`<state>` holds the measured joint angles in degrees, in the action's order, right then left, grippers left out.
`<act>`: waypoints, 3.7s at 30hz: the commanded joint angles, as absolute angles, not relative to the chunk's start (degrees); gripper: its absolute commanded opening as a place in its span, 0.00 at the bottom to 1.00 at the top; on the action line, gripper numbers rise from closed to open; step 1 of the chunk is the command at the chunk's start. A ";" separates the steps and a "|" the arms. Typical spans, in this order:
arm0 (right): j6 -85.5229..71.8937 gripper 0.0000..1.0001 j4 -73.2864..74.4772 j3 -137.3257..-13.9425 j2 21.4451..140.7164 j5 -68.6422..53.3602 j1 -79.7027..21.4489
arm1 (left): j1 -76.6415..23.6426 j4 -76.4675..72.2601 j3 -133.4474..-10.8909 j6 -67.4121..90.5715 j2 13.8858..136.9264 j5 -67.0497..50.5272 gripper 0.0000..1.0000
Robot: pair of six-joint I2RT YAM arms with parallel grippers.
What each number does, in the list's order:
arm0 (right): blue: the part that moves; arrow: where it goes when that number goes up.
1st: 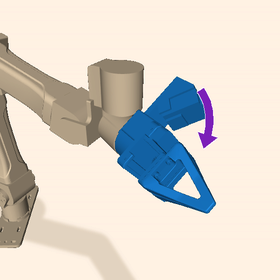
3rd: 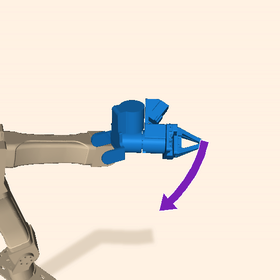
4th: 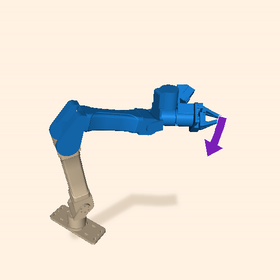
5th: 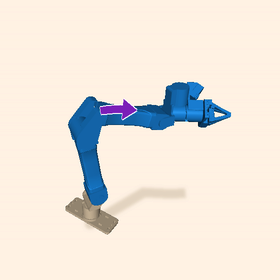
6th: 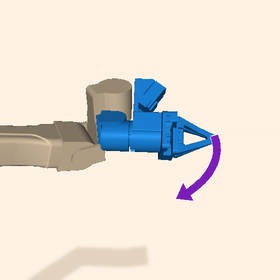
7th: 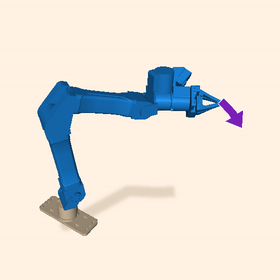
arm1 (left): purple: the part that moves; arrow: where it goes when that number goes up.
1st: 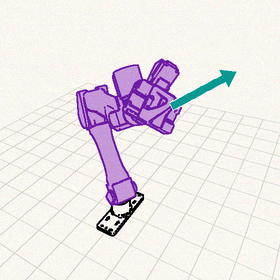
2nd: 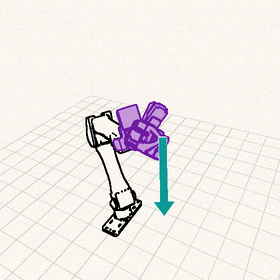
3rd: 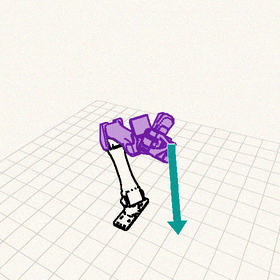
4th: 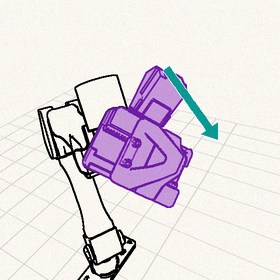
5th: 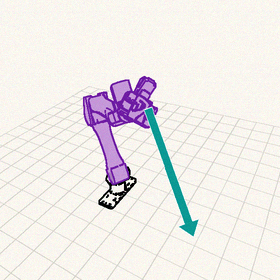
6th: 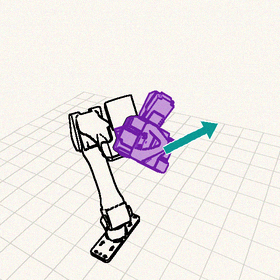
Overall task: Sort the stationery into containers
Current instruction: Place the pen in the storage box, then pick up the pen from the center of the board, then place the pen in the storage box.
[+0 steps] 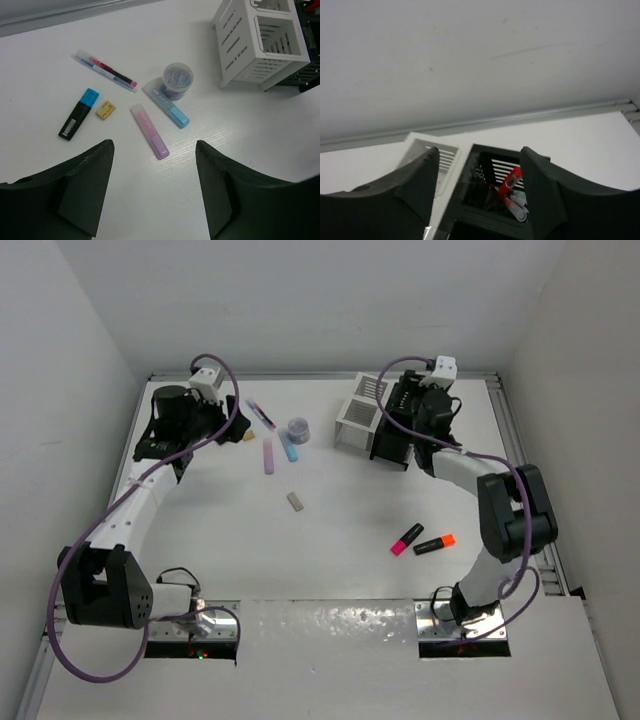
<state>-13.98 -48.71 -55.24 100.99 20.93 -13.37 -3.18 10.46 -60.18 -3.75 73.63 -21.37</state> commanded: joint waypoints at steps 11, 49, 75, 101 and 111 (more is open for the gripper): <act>-23.64 0.22 -12.23 -72.25 88.07 6.52 -14.24 | -6.41 30.59 -97.33 9.57 102.30 -5.63 0.53; -25.49 0.19 2.64 -65.92 78.22 11.51 -23.03 | -7.03 23.29 -121.47 17.14 143.43 8.88 0.32; -23.91 0.29 2.64 -65.57 75.32 15.29 -23.82 | -4.92 26.72 -117.33 18.37 143.35 7.66 0.00; -32.59 0.48 -6.40 -75.48 80.32 -3.67 -24.44 | -12.91 16.96 -108.30 -17.43 107.70 -18.61 0.00; -40.16 0.56 -15.82 -77.52 86.13 -5.18 -29.00 | -17.31 21.36 -97.13 -26.29 93.17 -37.53 0.00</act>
